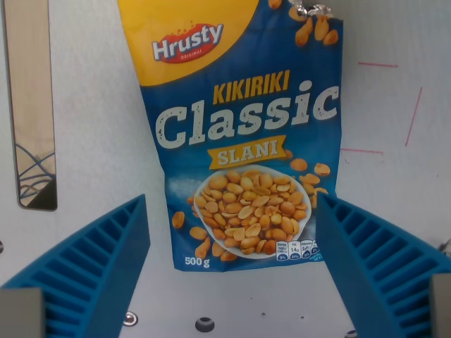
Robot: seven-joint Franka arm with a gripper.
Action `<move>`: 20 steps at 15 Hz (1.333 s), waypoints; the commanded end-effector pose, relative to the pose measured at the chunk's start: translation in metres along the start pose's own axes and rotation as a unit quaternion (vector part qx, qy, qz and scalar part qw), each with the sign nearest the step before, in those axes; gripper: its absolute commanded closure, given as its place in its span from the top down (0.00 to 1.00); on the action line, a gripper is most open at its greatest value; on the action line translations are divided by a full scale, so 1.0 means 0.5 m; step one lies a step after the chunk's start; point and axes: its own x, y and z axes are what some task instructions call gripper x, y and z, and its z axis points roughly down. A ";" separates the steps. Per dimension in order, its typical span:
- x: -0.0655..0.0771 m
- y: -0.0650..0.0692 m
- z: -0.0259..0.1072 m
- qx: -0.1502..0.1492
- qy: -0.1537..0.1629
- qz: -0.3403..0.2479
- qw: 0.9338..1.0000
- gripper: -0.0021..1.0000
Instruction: Move in base positive y
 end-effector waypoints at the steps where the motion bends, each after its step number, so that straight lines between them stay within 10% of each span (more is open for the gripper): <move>1: 0.003 -0.010 -0.004 0.000 0.002 0.000 1.000 1.00; 20: 0.062 -0.200 -0.003 0.000 0.002 0.000 1.000 1.00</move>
